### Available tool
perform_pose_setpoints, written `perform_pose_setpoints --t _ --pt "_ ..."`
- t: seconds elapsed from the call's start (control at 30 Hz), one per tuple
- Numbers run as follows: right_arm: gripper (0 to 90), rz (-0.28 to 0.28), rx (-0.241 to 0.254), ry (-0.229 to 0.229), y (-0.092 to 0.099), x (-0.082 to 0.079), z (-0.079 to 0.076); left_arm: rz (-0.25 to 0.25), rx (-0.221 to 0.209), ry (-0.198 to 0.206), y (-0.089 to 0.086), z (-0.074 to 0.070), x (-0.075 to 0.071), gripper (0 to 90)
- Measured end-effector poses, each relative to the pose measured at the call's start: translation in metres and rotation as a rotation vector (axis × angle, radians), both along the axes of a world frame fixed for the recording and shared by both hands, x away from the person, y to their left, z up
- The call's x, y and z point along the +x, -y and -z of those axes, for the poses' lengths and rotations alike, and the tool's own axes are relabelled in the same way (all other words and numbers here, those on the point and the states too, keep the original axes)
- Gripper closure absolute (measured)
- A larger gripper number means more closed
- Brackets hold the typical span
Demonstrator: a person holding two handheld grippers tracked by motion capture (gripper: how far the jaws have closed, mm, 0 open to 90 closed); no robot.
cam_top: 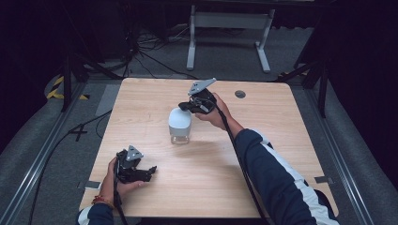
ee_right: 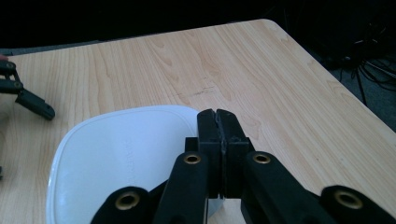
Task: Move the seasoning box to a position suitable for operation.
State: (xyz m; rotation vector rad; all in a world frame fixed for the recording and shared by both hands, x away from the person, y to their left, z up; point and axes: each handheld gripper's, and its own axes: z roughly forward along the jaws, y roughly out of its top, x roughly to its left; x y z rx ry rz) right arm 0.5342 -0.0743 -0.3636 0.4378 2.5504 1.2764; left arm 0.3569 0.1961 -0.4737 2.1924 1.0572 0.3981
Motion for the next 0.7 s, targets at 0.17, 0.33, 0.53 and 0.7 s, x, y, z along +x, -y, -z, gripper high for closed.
perform_pose_setpoints --t 0.17,0.33,0.53,0.7 --pt "89.8 -0.008 0.016 -0.002 -0.003 0.001 0.002 0.028 -0.024 0.021 0.011 -0.005 0.006 36.7" --pt "89.8 0.006 0.005 0.005 -0.006 0.001 0.001 0.051 -0.064 0.104 0.022 -0.026 0.015 55.6" --pt "89.8 0.031 0.015 0.005 -0.005 0.001 0.002 0.036 -0.137 0.159 0.029 -0.041 0.025 69.5" --pt "89.9 0.033 0.017 -0.001 -0.005 0.003 0.002 0.082 -0.111 0.198 0.041 -0.051 0.031 82.2"
